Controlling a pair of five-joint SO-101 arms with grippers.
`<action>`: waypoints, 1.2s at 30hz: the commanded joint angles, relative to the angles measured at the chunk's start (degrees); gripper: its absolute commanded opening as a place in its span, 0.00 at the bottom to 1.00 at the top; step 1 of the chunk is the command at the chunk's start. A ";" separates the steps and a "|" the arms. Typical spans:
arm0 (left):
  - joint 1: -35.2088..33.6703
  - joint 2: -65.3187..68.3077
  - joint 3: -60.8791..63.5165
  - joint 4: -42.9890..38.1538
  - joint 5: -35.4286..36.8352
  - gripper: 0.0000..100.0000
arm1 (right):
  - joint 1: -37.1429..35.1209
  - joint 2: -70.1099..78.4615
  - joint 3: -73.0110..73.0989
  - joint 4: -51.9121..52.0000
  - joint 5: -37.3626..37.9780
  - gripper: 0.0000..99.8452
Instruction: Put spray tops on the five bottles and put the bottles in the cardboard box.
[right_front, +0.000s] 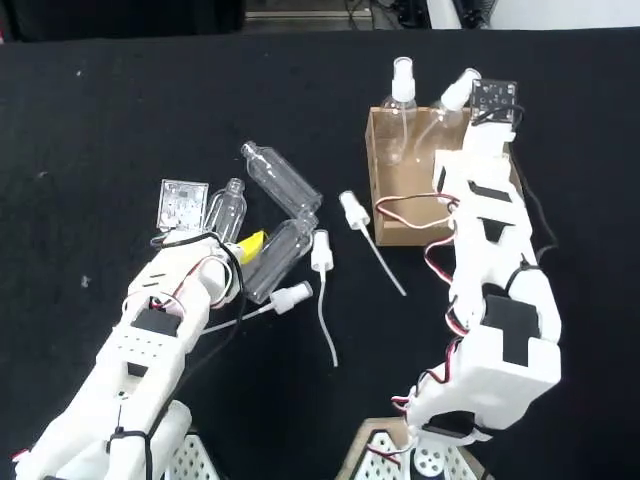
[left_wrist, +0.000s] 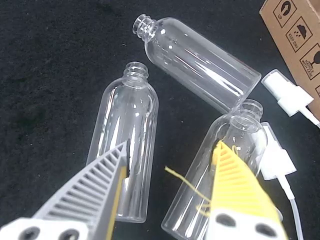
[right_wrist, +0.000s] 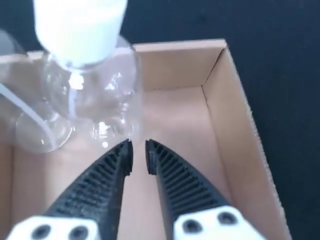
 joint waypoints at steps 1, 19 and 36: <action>-0.04 -0.88 -0.75 -1.23 0.00 0.26 | -0.35 -4.97 -2.24 0.97 0.35 0.01; -0.04 -0.88 -0.75 -1.23 0.00 0.26 | -0.53 3.47 -2.68 -8.26 0.44 0.01; -0.04 -0.88 -0.75 -1.23 0.00 0.26 | -0.79 3.91 -3.56 -11.16 0.44 0.01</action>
